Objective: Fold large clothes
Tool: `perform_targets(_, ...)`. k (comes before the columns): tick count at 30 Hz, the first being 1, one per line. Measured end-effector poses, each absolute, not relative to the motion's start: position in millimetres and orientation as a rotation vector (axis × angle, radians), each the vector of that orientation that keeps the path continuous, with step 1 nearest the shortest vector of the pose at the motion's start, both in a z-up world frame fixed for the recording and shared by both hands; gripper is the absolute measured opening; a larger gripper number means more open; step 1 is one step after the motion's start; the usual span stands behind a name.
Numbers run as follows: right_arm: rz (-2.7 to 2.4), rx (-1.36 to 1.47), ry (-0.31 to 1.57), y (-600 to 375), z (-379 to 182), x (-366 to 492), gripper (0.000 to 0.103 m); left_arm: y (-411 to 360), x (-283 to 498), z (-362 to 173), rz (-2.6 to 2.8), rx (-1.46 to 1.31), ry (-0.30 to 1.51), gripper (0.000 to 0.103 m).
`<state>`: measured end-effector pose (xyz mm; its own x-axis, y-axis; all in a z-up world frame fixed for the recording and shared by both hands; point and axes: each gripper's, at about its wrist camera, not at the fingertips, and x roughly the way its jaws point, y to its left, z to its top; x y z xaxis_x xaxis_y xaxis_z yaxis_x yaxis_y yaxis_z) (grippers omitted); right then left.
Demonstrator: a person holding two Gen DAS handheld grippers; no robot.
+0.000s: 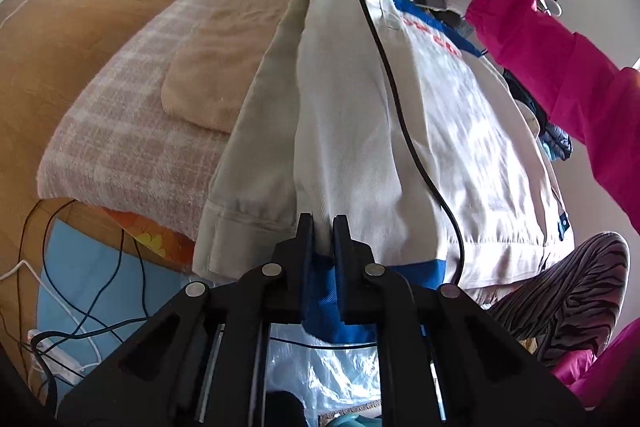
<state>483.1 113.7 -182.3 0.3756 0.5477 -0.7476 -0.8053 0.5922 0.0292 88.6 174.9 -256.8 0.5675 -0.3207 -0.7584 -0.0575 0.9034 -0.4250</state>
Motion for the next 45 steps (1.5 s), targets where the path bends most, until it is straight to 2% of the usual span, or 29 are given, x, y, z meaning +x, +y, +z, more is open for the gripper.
perform_targets(3, 0.876, -0.324, 0.790, 111.7, -193.8, 486.5, 0.002, 174.3, 89.2, -256.3, -0.157, -0.431, 0.960, 0.007)
perform_targets(7, 0.793, -0.425, 0.931, 124.2, -245.2, 498.6, 0.005, 168.7, 91.8, -256.0, -0.140, -0.382, 0.977, 0.007)
perform_targets(8, 0.776, -0.415, 0.937, 122.5, -245.1, 499.6, 0.012, 167.9, 91.5, -255.5, -0.135, -0.368, 0.978, 0.007)
perform_targets(9, 0.769, -0.387, 0.938, 118.4, -240.8, 499.9, 0.030, 169.3, 90.3, -255.5, -0.134, -0.364, 0.977, 0.007)
perform_targets(10, 0.770, -0.353, 0.933, 113.4, -233.6, 500.1, 0.042, 170.0, 90.8, -255.1, -0.135, -0.365, 0.975, 0.007)
perform_targets(17, 0.834, -0.172, 0.884, 45.0, -154.8, 468.9, 0.042, 182.0, 79.5, -250.8, -0.130, -0.427, 0.938, 0.006)
perform_targets(22, 0.850, -0.180, 0.885, -5.4, -123.3, 410.8, 0.042, 187.6, 56.9, -238.7, -0.111, -0.473, 0.869, 0.006)
perform_targets(25, 0.885, -0.191, 0.924, -21.3, -137.9, 372.3, 0.042, 179.8, 54.9, -246.1, -0.039, -0.377, 0.909, 0.006)
perform_targets(29, 0.854, -0.388, 0.991, -8.6, -197.2, 329.4, 0.039, 178.6, 54.8, -259.5, -0.018, -0.366, 0.974, 0.006)
perform_targets(32, 0.821, -0.391, 1.081, -11.4, -237.6, 321.2, 0.036, 179.1, 53.6, -257.8, 0.008, -0.368, 0.953, 0.006)
perform_targets(35, 0.746, -0.450, 1.090, -18.2, -262.7, 318.9, 0.034, 177.7, 55.5, -264.9, 0.021, -0.344, 0.973, 0.007)
perform_targets(43, 0.812, -0.286, 1.059, -51.6, -217.4, 287.5, 0.035, 203.9, 36.2, -253.8, 0.048, -0.449, 0.926, 0.007)
perform_targets(44, 0.838, -0.269, 1.056, -53.9, -211.8, 273.8, 0.035, 209.0, 35.0, -253.4, 0.040, -0.482, 0.921, 0.008)
perform_targets(45, 0.863, -0.258, 1.059, -54.7, -207.8, 262.1, 0.037, 215.1, 34.3, -254.2, 0.036, -0.521, 0.920, 0.015)
